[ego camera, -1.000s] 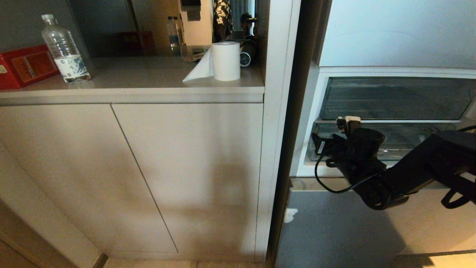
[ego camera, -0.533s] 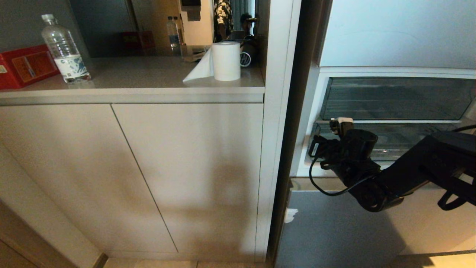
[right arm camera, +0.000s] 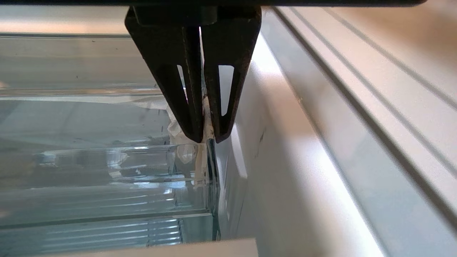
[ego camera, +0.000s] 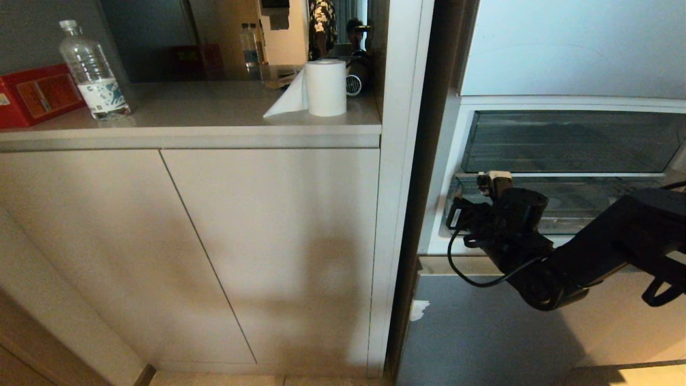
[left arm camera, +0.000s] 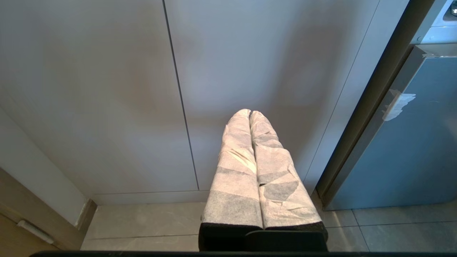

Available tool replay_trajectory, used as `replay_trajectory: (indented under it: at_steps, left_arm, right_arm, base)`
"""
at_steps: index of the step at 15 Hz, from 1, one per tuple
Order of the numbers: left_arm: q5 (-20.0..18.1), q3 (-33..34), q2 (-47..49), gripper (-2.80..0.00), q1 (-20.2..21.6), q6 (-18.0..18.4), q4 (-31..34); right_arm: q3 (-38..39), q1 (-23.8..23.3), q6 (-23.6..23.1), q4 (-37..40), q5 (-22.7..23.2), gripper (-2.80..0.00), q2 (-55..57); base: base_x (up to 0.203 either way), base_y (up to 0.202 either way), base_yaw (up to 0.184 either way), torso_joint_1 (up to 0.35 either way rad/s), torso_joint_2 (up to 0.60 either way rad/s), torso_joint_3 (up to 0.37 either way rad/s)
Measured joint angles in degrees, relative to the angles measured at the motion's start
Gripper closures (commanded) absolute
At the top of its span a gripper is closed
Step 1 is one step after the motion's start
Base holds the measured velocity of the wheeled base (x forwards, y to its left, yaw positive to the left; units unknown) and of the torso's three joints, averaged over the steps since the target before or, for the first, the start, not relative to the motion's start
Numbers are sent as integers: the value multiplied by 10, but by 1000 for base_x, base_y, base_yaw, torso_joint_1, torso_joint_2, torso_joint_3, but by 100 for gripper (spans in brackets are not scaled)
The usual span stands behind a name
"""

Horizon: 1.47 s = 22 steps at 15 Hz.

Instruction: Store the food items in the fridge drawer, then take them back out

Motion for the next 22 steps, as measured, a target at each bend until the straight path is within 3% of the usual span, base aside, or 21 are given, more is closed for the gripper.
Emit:
replay_trajectory:
  at_steps: [4, 8, 9, 10, 16, 19, 22]
  left_arm:
    - [0, 0, 0, 0, 0, 0, 0]
    - [0, 0, 0, 0, 0, 0, 0]
    - [0, 0, 0, 0, 0, 0, 0]
    - [0, 0, 0, 0, 0, 0, 0]
    - [0, 0, 0, 0, 0, 0, 0]
    - [0, 0, 0, 0, -1, 0, 0]
    - [0, 0, 0, 0, 0, 0, 0]
  right_arm:
    - [56, 0, 12, -2, 1, 0, -36]
    - [169, 4, 13, -4, 3, 0, -103]
    - [197, 4, 13, -4, 4, -264, -122]
    - [227, 5, 12, -3, 4, -280, -144]
    - [387, 2, 12, 42, -4, -280, -330]
    - [420, -5, 12, 136, -7, -280, -465]
    - [368, -32, 10, 288, -16, -280, -564]
  base:
    - [0, 0, 0, 0, 0, 0]
    - [0, 0, 0, 0, 0, 0]
    - [0, 0, 0, 0, 0, 0]
    - [0, 0, 0, 0, 0, 0]
    - [0, 0, 0, 0, 0, 0]
    - [0, 0, 0, 0, 0, 0]
    - [0, 0, 0, 0, 0, 0]
